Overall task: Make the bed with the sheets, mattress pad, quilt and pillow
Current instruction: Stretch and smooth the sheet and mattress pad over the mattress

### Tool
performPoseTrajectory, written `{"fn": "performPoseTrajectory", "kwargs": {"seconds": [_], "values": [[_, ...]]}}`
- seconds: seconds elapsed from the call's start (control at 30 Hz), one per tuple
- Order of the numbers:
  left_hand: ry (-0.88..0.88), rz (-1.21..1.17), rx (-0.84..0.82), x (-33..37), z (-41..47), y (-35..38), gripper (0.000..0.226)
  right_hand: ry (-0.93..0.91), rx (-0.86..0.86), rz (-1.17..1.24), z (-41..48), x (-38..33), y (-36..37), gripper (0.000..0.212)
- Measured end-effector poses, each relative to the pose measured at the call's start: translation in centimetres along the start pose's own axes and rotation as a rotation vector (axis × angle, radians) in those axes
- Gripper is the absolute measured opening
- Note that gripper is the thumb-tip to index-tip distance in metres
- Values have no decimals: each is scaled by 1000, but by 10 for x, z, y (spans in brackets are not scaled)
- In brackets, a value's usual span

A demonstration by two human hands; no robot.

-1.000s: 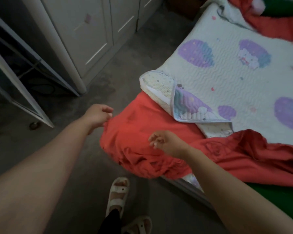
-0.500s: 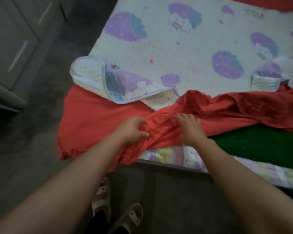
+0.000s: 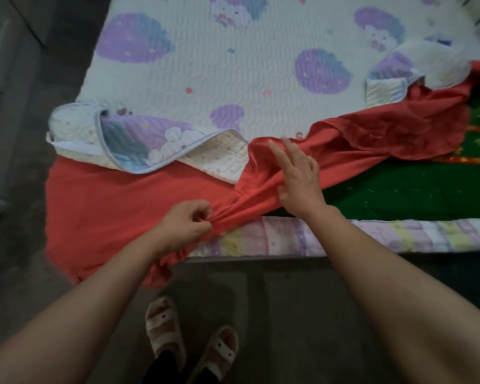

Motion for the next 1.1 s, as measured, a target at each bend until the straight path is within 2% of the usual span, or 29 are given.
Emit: {"fn": "performPoseTrajectory", "kwargs": {"seconds": [0.1, 0.17, 0.23, 0.33, 0.43, 0.5, 0.6, 0.7, 0.73, 0.8, 0.9, 0.97, 1.1], "values": [[95, -66, -119, 16, -15, 8, 20, -44, -157, -89, 12, -16, 2, 112], [118, -99, -158, 23, -25, 10, 22, -121, -312, -193, 14, -25, 10, 112], [117, -108, -156, 29, -34, 10, 21, -192, -426, -290, 12, -30, 17, 103], [101, -131, -179, 35, -50, 16, 20, -255, -546, -383, 4, -34, 26, 76], [55, -128, -263, 35, -63, 31, 17, -302, -600, -492, -7, -32, 26, 55], [35, -138, -320, 35, -75, 45, 18, -248, -611, -479, -19, -23, 19, 43], [39, -122, -362, 41, -90, 64, 27, -184, -621, -462, -46, -6, 5, 9], [46, -139, -417, 53, -111, 86, 30, -40, -638, -398, -87, 9, -10, 2], [60, -126, -415, 58, -120, 93, 33, 9, -650, -382, -104, 12, -13, 6], [68, -100, -425, 60, -133, 109, 43, 87, -658, -346, -130, 20, -20, 3], [105, 23, -495, 63, -156, 141, 50, 250, -751, -272, -178, 28, -28, 25], [126, 185, -545, 59, -167, 164, 55, 359, -830, -253, -211, 35, -28, 30], [176, 312, -605, 61, -182, 203, 37, 510, -912, -224, -266, 60, -19, 28]]}}
Point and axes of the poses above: each hand's wrist, its own z-axis towards the middle knuckle, its own y-axis out of the palm, x = y × z, the point moved 6 cm from there along z, towards the middle knuckle, and after that the axes turned 15 degrees about z, right-handed, at the moved point
